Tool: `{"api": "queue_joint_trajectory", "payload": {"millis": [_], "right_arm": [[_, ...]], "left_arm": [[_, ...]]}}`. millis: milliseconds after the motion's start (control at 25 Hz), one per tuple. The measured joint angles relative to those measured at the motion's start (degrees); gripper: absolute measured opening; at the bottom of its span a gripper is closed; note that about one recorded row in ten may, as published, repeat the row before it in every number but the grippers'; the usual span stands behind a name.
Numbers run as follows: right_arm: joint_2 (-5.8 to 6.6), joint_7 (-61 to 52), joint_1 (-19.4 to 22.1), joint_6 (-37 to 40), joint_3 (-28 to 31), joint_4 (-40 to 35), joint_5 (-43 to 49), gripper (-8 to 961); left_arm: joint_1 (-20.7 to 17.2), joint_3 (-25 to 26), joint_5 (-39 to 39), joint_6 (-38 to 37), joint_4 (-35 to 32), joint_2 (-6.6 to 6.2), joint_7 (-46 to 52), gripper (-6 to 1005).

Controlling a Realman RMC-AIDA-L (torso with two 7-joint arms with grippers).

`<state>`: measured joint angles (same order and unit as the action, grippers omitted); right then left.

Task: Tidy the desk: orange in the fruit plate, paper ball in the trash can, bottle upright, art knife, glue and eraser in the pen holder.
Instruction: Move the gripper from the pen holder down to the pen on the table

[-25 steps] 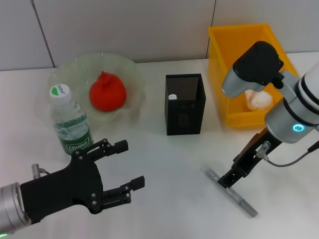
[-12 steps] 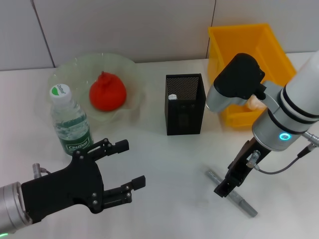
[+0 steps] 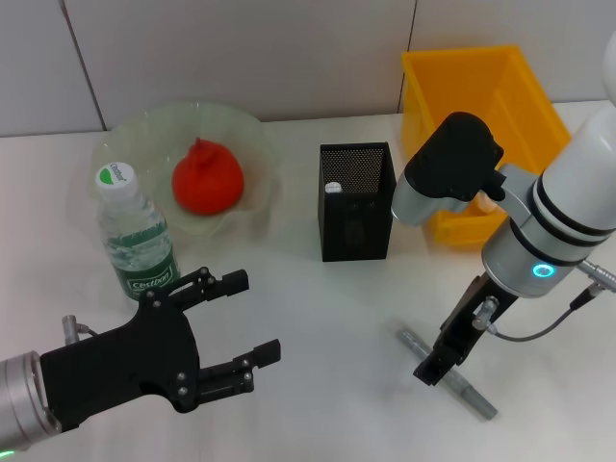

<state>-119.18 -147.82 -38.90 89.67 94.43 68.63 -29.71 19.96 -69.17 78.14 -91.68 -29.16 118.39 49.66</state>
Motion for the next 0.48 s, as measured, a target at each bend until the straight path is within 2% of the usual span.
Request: {"api": "queue_joint_trajectory", "payload": {"millis": [480], "right_arm": [[0.0,-0.23,0.0,-1.24,-1.2,-1.4,0.28,755]], "left_arm": [[-0.03,0.0,0.25,0.11,0.07,0.0,0.0,804]]}}
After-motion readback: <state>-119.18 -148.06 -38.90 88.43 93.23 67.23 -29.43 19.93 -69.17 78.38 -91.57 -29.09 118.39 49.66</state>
